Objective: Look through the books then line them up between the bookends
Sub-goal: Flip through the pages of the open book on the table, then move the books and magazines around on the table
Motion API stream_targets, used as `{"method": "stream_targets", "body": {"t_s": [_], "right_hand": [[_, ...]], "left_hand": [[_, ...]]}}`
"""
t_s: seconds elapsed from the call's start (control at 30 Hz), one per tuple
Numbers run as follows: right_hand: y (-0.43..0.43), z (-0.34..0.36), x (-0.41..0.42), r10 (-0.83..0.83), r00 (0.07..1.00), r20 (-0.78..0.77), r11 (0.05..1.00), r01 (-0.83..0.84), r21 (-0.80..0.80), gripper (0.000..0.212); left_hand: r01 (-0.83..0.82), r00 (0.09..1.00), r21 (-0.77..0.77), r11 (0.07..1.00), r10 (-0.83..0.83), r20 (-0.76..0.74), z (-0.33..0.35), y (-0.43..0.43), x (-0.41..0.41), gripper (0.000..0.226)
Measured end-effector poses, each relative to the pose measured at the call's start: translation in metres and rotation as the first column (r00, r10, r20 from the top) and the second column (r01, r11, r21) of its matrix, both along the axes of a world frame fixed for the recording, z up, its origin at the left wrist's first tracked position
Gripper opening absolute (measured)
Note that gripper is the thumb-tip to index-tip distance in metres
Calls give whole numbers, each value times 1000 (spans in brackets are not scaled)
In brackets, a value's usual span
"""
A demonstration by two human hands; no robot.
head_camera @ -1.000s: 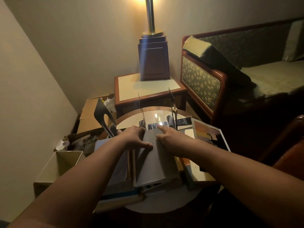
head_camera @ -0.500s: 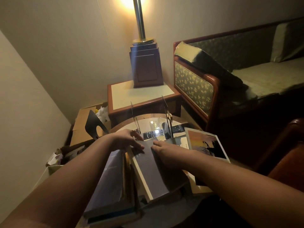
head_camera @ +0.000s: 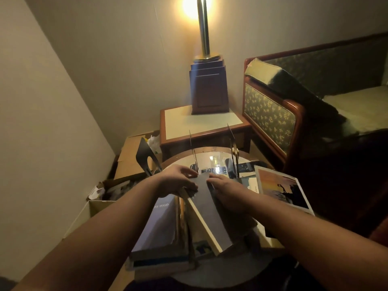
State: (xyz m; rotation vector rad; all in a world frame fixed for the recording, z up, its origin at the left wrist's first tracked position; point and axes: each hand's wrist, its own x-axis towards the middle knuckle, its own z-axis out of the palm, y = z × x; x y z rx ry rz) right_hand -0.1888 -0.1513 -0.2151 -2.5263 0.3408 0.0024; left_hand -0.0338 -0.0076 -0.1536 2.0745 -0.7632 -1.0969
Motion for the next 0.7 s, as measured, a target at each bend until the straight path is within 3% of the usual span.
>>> {"method": "stream_targets", "body": {"t_s": [0.1, 0.2, 0.4, 0.5, 0.7], "right_hand": [[3, 1, -2, -99, 994, 53, 988, 92, 128, 46], [17, -5, -3, -59, 998, -4, 972, 58, 227, 37], [34, -28, 3, -10, 982, -188, 981, -26, -190, 63], [36, -36, 9, 13, 965, -262, 968, -78, -239, 70], [38, -55, 5, -20, 984, -179, 968, -26, -248, 68]], "left_hand": [[-55, 998, -67, 996, 57, 36, 21, 22, 7, 53], [-112, 986, -118, 987, 125, 108, 46, 47, 15, 54], [-145, 950, -184, 972, 189, 250, 94, 77, 33, 61], [-175, 922, -261, 949, 251, 295, 109, 82, 39, 61], [-281, 810, -402, 871, 440, 387, 114, 74, 72, 64]]}}
